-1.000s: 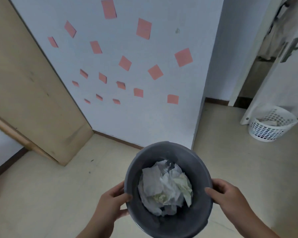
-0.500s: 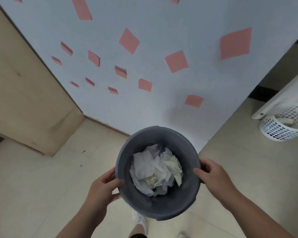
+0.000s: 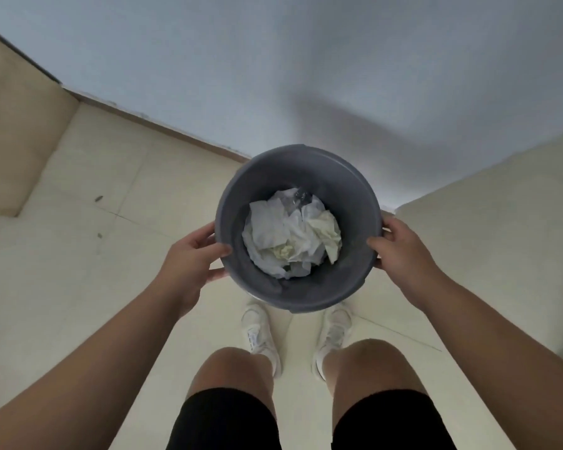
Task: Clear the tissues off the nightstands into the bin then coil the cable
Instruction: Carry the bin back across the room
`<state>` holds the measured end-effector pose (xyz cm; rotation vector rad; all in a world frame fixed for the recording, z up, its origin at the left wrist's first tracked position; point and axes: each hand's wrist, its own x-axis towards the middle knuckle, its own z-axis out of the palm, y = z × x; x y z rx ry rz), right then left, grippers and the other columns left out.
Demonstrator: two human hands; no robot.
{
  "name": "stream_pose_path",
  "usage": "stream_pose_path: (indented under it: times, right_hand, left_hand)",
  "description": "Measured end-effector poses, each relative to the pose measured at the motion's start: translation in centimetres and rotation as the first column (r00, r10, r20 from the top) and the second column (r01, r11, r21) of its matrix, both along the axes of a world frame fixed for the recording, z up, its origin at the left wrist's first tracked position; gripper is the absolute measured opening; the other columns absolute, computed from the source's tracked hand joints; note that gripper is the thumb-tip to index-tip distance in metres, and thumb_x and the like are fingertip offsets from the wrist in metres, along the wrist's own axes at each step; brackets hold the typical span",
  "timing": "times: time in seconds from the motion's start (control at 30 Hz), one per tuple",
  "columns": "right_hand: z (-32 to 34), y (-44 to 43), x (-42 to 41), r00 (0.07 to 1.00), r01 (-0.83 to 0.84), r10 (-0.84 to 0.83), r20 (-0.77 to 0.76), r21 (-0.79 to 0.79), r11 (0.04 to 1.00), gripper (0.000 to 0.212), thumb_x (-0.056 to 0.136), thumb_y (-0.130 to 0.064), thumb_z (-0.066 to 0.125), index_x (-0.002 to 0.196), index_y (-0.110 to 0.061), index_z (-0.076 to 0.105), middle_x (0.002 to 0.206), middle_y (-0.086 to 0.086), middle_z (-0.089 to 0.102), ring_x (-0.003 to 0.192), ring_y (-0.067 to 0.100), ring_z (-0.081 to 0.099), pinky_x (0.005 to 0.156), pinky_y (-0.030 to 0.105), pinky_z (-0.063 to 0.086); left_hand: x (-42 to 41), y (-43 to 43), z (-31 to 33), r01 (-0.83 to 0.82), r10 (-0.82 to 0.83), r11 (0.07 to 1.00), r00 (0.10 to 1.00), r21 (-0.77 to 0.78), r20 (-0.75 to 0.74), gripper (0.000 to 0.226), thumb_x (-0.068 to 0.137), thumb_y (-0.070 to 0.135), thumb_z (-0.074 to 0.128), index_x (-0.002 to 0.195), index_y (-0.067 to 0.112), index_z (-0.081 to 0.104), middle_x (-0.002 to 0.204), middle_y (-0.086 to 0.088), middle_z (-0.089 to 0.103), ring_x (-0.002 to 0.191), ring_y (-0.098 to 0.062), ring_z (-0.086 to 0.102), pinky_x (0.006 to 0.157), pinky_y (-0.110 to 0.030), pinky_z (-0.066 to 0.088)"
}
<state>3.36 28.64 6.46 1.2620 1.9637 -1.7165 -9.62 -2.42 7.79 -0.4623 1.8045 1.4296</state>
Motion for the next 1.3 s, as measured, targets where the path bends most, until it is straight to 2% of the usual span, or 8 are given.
stream_pose_path:
  times: [0.1,0.23,0.5,0.6,0.73,0.9,1.13,1.3]
  right_hand:
    - [-8.4,0.4,-2.1,0.999,-0.034,0.033,0.034,0.016,0.999,0.035,0.086,-0.014,0.059,0.103,-0.044,0.065,0.094,-0.018,0.079,0.087,0.011,0.077,0.083,0.041,0.063]
    - [-17.7,1.4,-4.2,0.994,-0.084,0.083,0.074,0.012,0.996,0.048,0.079,-0.019,0.058,0.125,-0.029,0.065,0.11,-0.003,0.078,0.101,0.024,0.075,0.093,0.053,0.061]
    - [-27.1,3.7,-6.0,0.999,-0.043,0.043,0.011,0.021,0.999,0.035,0.1,-0.008,0.059,0.129,-0.026,0.066,0.11,-0.009,0.078,0.095,0.01,0.077,0.078,0.031,0.062]
    - [-26.5,3.8,-5.9,1.0,-0.017,0.017,0.004,-0.008,1.0,0.033,0.101,-0.011,0.06,0.132,-0.021,0.068,0.113,-0.006,0.079,0.099,0.012,0.077,0.086,0.035,0.063]
    - [-21.0,2.8,-4.5,0.995,0.023,-0.024,0.094,0.008,1.0,0.046,0.099,-0.025,0.065,0.143,-0.017,0.06,0.128,0.0,0.07,0.106,0.016,0.071,0.1,0.043,0.058]
    - [-7.0,0.6,-2.5,0.994,0.06,-0.058,0.089,-0.017,0.998,0.014,0.096,-0.022,0.066,0.107,-0.026,0.074,0.102,0.0,0.08,0.096,0.017,0.078,0.083,0.037,0.064]
    - [17.6,-4.2,-1.4,0.964,-0.229,0.227,0.14,0.0,0.973,0.016,0.102,-0.018,0.059,0.105,-0.025,0.074,0.09,-0.006,0.08,0.081,0.019,0.077,0.065,0.03,0.062]
    - [27.7,-6.7,-2.0,0.922,-0.378,0.376,0.093,0.008,0.926,0.016,0.103,-0.014,0.059,0.105,-0.02,0.074,0.086,0.002,0.079,0.072,0.018,0.073,0.06,0.028,0.06]
  left_hand:
    - [-1.0,0.1,-8.9,-0.009,0.009,1.0,1.0,-0.013,0.03,0.049,0.095,-0.003,0.067,0.122,0.037,0.075,0.117,0.006,0.083,0.102,-0.016,0.08,0.069,-0.028,0.066]
    - [-2.3,0.5,-18.6,0.01,-0.01,1.0,0.999,0.0,0.05,0.047,0.095,-0.002,0.068,0.125,0.034,0.075,0.121,0.0,0.082,0.106,-0.02,0.079,0.073,-0.028,0.066]
    - [-5.4,1.3,-28.1,0.052,-0.056,0.997,0.996,0.052,0.067,0.05,0.096,0.004,0.069,0.139,0.03,0.067,0.129,-0.001,0.079,0.115,-0.022,0.077,0.079,-0.031,0.067]
    - [-5.6,1.3,-27.3,0.116,-0.12,0.992,0.99,0.055,0.072,0.056,0.099,0.009,0.072,0.149,0.031,0.059,0.138,0.004,0.075,0.122,-0.021,0.074,0.092,-0.036,0.064]
    - [-3.6,1.6,-21.0,0.17,-0.168,0.976,0.985,-0.138,0.031,0.071,0.096,0.021,0.08,0.159,0.033,0.049,0.146,0.008,0.056,0.129,-0.019,0.063,0.101,-0.042,0.056]
    - [-0.5,0.5,-6.6,0.165,-0.165,0.984,0.986,-0.073,0.014,0.029,0.101,0.022,0.073,0.129,0.028,0.074,0.123,0.008,0.079,0.112,-0.012,0.076,0.09,-0.034,0.064]
    - [3.1,-3.0,16.9,0.041,-0.042,0.998,0.999,-0.057,-0.023,0.019,0.105,0.025,0.064,0.118,0.028,0.077,0.108,0.004,0.082,0.097,-0.018,0.079,0.076,-0.03,0.064]
    - [5.4,-7.7,27.5,-0.057,0.054,0.997,0.996,-0.054,-0.065,0.019,0.105,0.029,0.063,0.118,0.033,0.077,0.109,0.009,0.082,0.096,-0.017,0.079,0.078,-0.032,0.064]
